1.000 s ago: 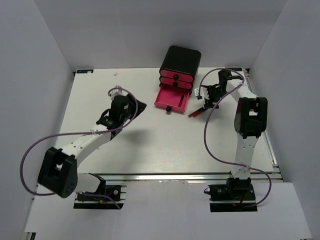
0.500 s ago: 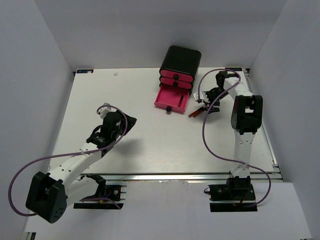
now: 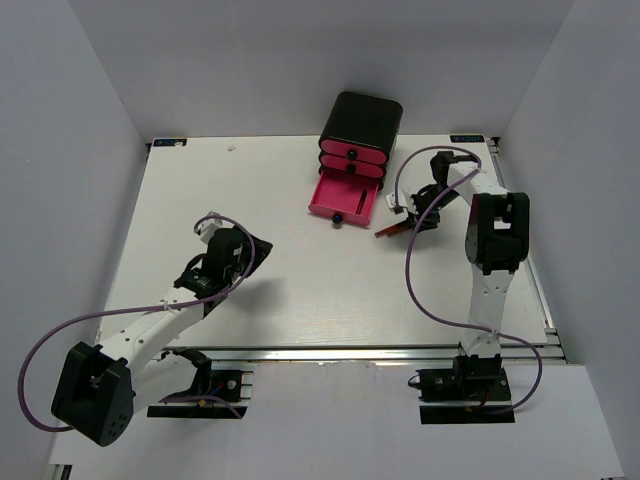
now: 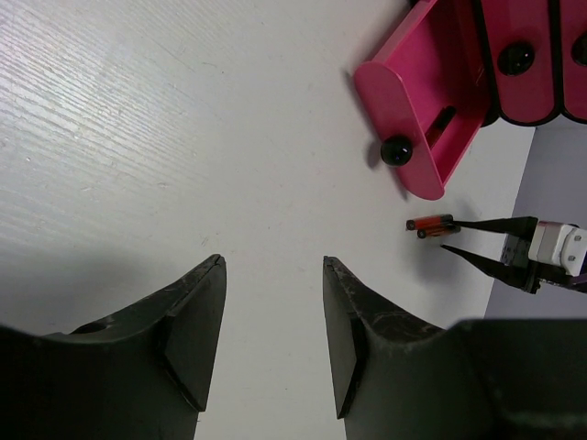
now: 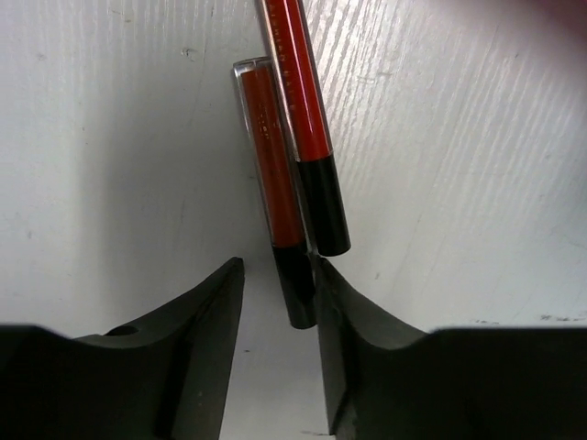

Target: Organize the makeup

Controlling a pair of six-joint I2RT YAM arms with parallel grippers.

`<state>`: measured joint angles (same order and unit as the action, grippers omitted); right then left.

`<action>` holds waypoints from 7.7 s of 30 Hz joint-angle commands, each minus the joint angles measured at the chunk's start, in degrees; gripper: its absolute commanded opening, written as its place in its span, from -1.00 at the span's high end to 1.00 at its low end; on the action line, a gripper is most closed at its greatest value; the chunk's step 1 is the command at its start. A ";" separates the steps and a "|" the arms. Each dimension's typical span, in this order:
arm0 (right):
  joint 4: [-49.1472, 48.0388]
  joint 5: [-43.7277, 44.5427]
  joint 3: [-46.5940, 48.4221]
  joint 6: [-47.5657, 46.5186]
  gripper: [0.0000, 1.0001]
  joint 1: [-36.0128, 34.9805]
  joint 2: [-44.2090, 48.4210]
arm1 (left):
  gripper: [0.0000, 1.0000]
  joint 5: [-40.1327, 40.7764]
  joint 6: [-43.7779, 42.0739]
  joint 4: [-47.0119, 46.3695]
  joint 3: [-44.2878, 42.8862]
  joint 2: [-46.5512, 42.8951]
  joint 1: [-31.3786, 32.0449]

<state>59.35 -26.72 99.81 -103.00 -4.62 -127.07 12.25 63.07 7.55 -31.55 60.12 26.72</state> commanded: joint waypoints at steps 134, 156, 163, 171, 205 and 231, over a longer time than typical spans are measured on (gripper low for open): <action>-16.90 -1.38 -13.59 32.23 0.92 -5.13 13.76 | -0.16 -9.17 2.41 -13.08 3.51 7.91 -0.27; -36.85 2.29 6.45 65.30 0.19 -17.44 3.50 | -0.16 -14.18 6.28 -20.29 2.02 11.87 -0.35; -37.12 0.97 4.96 63.71 -0.14 -17.44 4.89 | -0.16 -15.59 7.42 -22.57 1.23 15.11 -0.27; -42.03 -8.59 -6.10 61.35 0.59 -15.51 19.20 | 0.60 -19.98 9.00 -25.13 -9.48 30.13 0.52; -36.40 -16.80 -34.18 39.46 0.62 -8.90 35.07 | -0.19 -10.24 14.63 -17.39 -43.42 60.22 3.51; -68.05 26.19 -23.08 50.09 0.19 -25.35 5.69 | -0.02 14.02 0.38 0.35 -5.46 -0.95 2.11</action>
<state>-5.10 -4.75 74.96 -53.01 -30.17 -118.93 21.98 62.30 2.35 -39.53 64.40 29.19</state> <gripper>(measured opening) 0.344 0.508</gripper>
